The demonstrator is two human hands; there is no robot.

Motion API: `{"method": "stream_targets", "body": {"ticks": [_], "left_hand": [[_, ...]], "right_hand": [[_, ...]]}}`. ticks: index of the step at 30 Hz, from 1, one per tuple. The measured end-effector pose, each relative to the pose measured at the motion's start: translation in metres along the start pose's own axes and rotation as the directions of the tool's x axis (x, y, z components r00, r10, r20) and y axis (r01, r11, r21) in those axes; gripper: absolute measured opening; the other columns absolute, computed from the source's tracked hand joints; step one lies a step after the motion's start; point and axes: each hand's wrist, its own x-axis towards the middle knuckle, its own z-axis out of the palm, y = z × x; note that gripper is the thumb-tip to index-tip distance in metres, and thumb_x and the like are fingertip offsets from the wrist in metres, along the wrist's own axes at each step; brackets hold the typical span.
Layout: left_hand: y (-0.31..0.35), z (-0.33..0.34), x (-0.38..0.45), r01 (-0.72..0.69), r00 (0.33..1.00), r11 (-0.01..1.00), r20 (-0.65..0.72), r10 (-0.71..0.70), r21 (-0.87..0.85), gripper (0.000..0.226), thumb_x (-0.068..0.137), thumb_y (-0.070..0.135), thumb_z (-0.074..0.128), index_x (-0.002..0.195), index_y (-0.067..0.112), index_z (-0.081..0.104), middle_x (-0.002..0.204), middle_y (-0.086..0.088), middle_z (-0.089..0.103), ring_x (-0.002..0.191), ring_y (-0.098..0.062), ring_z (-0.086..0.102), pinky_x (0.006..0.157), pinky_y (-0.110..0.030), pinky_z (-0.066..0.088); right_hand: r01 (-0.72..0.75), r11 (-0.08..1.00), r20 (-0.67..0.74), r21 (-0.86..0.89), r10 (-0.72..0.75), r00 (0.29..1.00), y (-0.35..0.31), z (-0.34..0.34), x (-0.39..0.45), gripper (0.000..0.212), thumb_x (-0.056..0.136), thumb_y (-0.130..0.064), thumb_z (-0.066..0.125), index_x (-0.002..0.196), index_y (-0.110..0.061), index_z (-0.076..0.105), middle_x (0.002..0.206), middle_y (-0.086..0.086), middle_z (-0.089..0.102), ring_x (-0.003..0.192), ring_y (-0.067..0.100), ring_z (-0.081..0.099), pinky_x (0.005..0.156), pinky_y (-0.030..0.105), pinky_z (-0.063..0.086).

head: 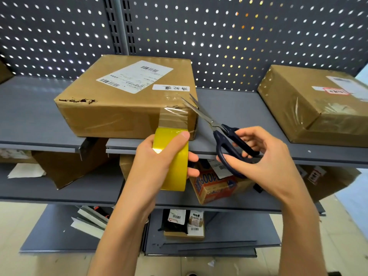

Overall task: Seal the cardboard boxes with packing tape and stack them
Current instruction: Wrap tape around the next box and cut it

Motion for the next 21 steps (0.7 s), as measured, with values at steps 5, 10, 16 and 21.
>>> {"method": "stream_targets", "body": {"ticks": [5,10,16,21], "left_hand": [[0.0,0.002,-0.002,-0.007,1.0,1.0,-0.019,0.007,0.004,0.026,0.075,0.035,0.064,0.091,0.016,0.06,0.062,-0.005,0.069,0.046,-0.019,0.064,0.05,-0.03,0.055],[-0.001,0.003,-0.003,-0.021,0.999,1.0,-0.035,0.022,0.02,0.025,0.075,0.035,0.065,0.09,0.015,0.06,0.061,-0.003,0.069,0.046,-0.018,0.064,0.051,-0.032,0.056],[0.0,0.004,-0.005,-0.027,0.998,0.999,-0.051,0.028,0.027,0.035,0.065,0.041,0.063,0.09,0.016,0.06,0.061,-0.001,0.069,0.045,-0.016,0.064,0.048,-0.028,0.055],[0.0,0.005,-0.005,-0.024,0.997,0.999,-0.072,0.027,0.035,0.031,0.068,0.039,0.064,0.088,0.017,0.06,0.059,0.0,0.069,0.044,-0.016,0.063,0.048,-0.029,0.054]], "right_hand": [[-0.017,0.999,0.045,0.05,0.014,0.999,-0.003,-0.004,-0.007,0.056,0.053,-0.057,0.079,0.097,-0.028,0.062,0.084,-0.012,0.065,0.076,0.003,0.057,0.067,0.011,0.045],[-0.071,0.997,0.102,0.041,0.067,0.993,-0.005,-0.012,-0.01,0.062,0.045,-0.059,0.076,0.096,-0.028,0.061,0.081,-0.013,0.064,0.071,0.003,0.055,0.066,0.013,0.046],[-0.119,0.992,0.187,0.045,0.108,0.976,-0.002,-0.026,-0.011,0.062,0.043,-0.055,0.08,0.094,-0.025,0.064,0.082,-0.007,0.067,0.076,0.012,0.062,0.064,0.013,0.048],[-0.155,0.987,0.263,0.04,0.139,0.955,0.004,-0.031,-0.012,0.063,0.043,-0.054,0.08,0.096,-0.024,0.065,0.085,-0.005,0.067,0.073,0.014,0.062,0.065,0.018,0.051]]}}
